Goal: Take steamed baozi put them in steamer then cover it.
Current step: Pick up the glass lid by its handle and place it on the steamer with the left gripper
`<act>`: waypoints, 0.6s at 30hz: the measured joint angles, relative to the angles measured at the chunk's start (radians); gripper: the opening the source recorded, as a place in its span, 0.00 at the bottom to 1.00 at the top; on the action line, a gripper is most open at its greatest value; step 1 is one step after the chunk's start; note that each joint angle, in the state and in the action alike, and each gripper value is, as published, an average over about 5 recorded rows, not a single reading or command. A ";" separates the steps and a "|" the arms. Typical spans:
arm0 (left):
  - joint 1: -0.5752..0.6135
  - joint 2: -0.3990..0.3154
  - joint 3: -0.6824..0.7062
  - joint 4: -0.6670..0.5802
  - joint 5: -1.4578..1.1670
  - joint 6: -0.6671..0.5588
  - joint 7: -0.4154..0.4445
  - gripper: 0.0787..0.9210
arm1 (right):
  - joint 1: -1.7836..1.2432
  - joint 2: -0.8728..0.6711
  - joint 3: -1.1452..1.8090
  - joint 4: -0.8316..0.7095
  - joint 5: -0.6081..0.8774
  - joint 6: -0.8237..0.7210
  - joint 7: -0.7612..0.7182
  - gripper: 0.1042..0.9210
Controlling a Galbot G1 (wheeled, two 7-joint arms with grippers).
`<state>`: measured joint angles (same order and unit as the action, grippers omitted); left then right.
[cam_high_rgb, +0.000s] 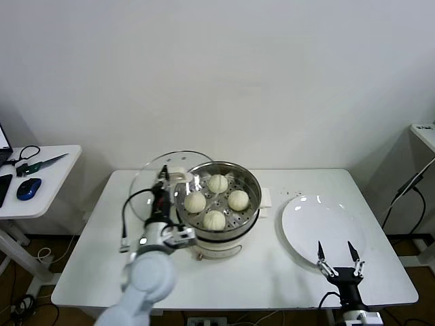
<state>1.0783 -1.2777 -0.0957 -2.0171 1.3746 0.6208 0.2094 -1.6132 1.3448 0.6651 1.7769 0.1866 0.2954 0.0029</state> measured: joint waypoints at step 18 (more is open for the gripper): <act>-0.087 -0.278 0.190 0.205 0.260 0.053 0.043 0.07 | 0.014 -0.013 -0.004 -0.011 0.001 0.000 0.001 0.88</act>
<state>0.9918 -1.5557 0.0942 -1.8125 1.6348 0.6743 0.2523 -1.5995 1.3317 0.6611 1.7658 0.1876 0.2952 0.0036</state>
